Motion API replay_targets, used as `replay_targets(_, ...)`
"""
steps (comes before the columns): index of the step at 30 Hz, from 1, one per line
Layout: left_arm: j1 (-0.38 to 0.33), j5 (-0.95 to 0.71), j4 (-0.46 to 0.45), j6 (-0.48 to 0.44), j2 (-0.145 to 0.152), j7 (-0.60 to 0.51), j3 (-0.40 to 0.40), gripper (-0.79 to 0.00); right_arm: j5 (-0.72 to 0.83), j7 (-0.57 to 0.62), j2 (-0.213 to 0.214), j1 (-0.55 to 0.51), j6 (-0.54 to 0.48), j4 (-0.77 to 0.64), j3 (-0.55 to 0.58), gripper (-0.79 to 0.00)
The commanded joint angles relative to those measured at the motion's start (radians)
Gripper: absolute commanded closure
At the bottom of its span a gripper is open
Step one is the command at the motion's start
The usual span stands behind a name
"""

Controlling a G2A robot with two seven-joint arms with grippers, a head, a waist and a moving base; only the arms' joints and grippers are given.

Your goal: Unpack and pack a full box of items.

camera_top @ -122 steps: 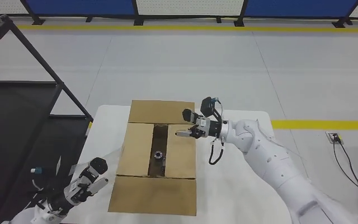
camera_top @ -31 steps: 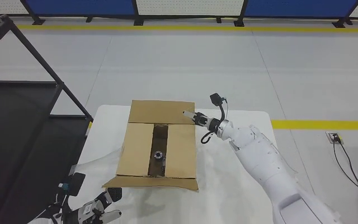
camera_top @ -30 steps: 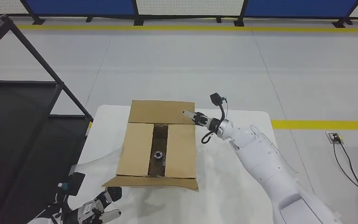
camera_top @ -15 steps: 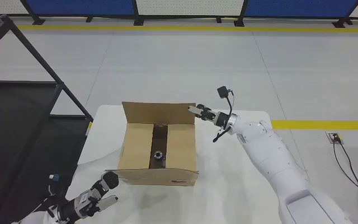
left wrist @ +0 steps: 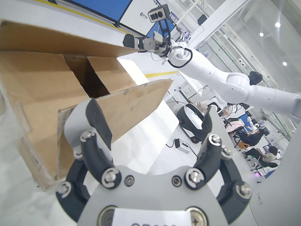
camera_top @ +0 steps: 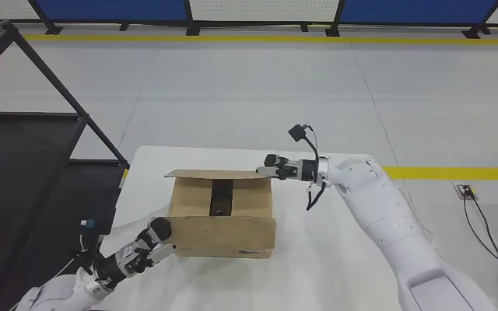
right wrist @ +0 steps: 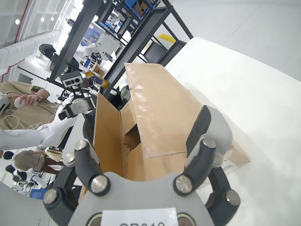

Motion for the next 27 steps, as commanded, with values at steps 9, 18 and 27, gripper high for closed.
replay_targets(9, -0.053, 0.086, 0.029, 0.034, -0.008, 0.042, 0.056, -0.785, -0.016, 0.039, 0.018, -0.027, 0.146, -0.097, 0.011, -0.785)
replay_targets(18, -0.054, 0.101, 0.023, 0.073, -0.01, 0.051, 0.066, -0.785, -0.029, 0.022, 0.018, -0.055, 0.274, -0.157, 0.002, -0.785)
replay_targets(27, -0.147, 0.178, 0.065, 0.195, -0.023, 0.083, 0.153, -0.785, 0.046, 0.087, 0.022, -0.086, 0.524, -0.225, 0.013, -0.785)
